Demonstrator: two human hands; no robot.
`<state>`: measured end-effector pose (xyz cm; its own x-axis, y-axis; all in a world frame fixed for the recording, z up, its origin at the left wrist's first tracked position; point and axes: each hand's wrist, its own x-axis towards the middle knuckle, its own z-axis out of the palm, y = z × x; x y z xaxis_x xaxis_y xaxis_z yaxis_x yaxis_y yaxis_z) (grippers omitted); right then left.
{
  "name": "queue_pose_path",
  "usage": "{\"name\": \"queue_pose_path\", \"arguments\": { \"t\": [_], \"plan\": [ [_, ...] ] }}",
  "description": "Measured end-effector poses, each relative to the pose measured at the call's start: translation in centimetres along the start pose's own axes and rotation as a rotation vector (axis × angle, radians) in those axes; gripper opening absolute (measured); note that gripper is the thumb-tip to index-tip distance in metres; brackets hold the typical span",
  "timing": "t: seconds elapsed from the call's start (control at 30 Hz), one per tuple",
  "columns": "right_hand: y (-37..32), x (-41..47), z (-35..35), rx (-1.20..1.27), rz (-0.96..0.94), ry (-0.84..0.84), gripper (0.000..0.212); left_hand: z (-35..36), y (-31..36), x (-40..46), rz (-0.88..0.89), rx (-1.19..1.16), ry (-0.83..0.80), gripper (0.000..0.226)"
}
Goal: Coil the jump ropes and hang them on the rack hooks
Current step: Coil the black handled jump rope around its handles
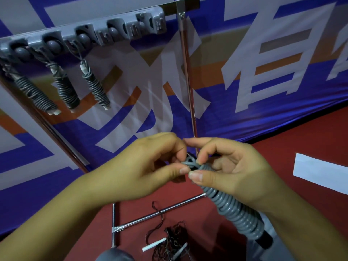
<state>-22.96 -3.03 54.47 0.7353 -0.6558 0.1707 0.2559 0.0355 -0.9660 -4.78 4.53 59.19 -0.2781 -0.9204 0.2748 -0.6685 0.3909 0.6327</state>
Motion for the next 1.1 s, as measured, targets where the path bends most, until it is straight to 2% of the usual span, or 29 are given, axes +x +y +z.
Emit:
{"name": "queue_pose_path", "arguments": {
  "t": [0.1, 0.2, 0.47, 0.6, 0.73, 0.83, 0.93, 1.1],
  "plan": [
    [0.0, -0.1, 0.0, -0.03, -0.03, -0.024, 0.016, -0.6, 0.1, 0.1, 0.03, 0.022, -0.029, 0.014],
    [0.1, -0.2, 0.0, -0.052, -0.079, -0.05, 0.019, -0.3, 0.0, 0.0, 0.087, 0.119, 0.017, 0.013],
    [0.4, 0.8, -0.3, -0.06, -0.259, 0.016, 0.021, 1.7, -0.7, -0.1, 0.251, 0.352, 0.312, 0.008],
    [1.2, 2.3, -0.8, -0.126, -0.289, 0.147, 0.016, 3.0, -1.6, 0.8, 0.071, 0.004, 0.442, 0.01],
    [2.1, 2.7, -1.2, -0.338, -0.32, 0.196, 0.016, 3.8, -2.3, 0.8, -0.117, -0.207, 0.43, 0.009],
    [2.1, 2.9, -1.0, -0.453, -0.351, 0.203, 0.03, 3.7, -2.2, 1.5, -0.202, -0.246, 0.46, 0.014],
    [1.9, 3.2, -0.9, -0.445, -0.331, 0.207, 0.036, 2.9, -2.3, 2.1, -0.282, -0.252, 0.439, 0.023],
    [1.8, 3.5, -1.0, -0.48, -0.295, 0.226, 0.028, 1.4, -2.0, 2.9, -0.377, -0.17, 0.374, 0.024]
  ]
}}
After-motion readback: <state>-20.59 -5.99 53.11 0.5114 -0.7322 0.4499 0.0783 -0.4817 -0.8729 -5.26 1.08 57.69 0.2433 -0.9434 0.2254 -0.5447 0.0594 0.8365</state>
